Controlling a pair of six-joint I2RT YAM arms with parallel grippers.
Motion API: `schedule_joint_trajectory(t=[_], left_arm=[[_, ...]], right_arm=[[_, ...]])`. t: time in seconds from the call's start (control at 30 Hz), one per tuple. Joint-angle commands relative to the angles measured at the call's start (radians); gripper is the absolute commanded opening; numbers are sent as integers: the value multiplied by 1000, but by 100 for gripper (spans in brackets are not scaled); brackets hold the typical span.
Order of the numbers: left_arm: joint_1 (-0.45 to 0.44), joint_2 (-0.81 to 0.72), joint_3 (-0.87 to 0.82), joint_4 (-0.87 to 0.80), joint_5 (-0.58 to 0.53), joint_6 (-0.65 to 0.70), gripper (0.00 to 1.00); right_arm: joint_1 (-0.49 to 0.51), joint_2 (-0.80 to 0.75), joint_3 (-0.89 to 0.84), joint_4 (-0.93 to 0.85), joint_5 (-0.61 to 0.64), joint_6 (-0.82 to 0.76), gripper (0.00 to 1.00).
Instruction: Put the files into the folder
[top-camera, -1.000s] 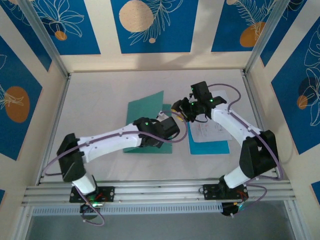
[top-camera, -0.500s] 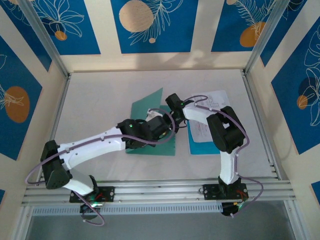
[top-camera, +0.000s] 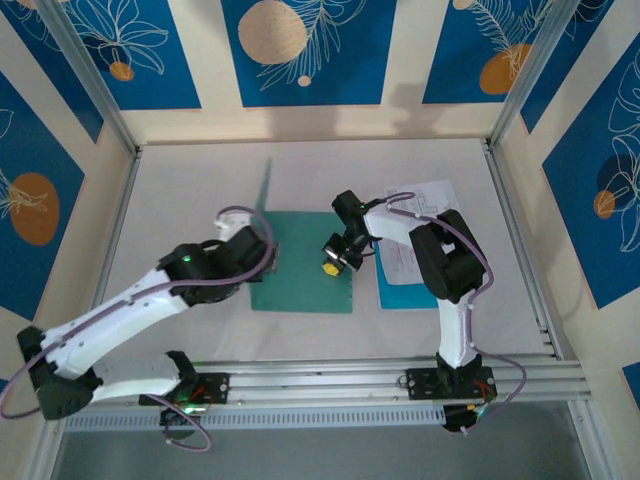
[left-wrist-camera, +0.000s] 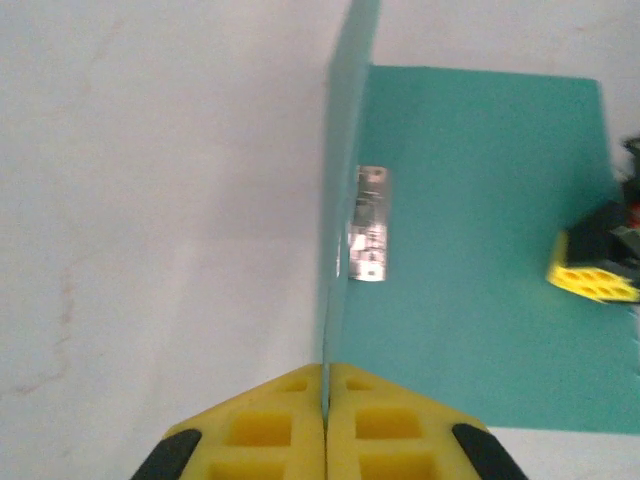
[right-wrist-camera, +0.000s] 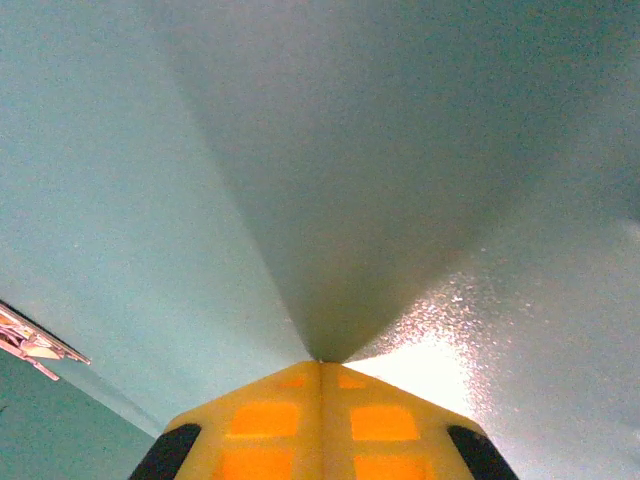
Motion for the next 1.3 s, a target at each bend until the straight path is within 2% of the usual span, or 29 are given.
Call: schedule_joint_trajectory(t=[0.0,0.1,0.2,0.3,0.43,0.53,0.6,0.73,0.87,0.93,1.07,1.27], left_arm=[[72,-93,-59,-184,-19,-84,17],[130,-178,-87,-232,-38,-98,41],[182,-227,-80,-276,-44,-114,49],[220,-242,-30,-340,-60,-151,51],[225,-256,87,-383,-114,-183,52],[226,-227,158,-354,-103,-132,52],[227,-184,177,-273,-32,-50,52],[228,-45,170,-104,204,50,50],[226,86,109,79,397,54,41],[223,168,90,177,477,50,34],[204,374,139,292,596,76,29],[136,716,366,283,674,154,25]], right_arm=[[1,38,-1,-91,55,-13,0],[1,37,1,-91,53,-13,0],[1,38,3,-94,51,-14,0],[1,40,8,-95,47,-14,0],[0,38,17,-101,45,-15,0],[-2,32,26,-98,39,-21,0],[0,19,42,-95,42,-35,0],[-1,-44,77,-69,42,-90,0],[-19,-119,98,-90,58,-142,9],[-45,-164,67,-107,63,-154,10],[-131,-275,-85,-101,57,-153,11],[-273,-438,-306,-111,44,-171,11]])
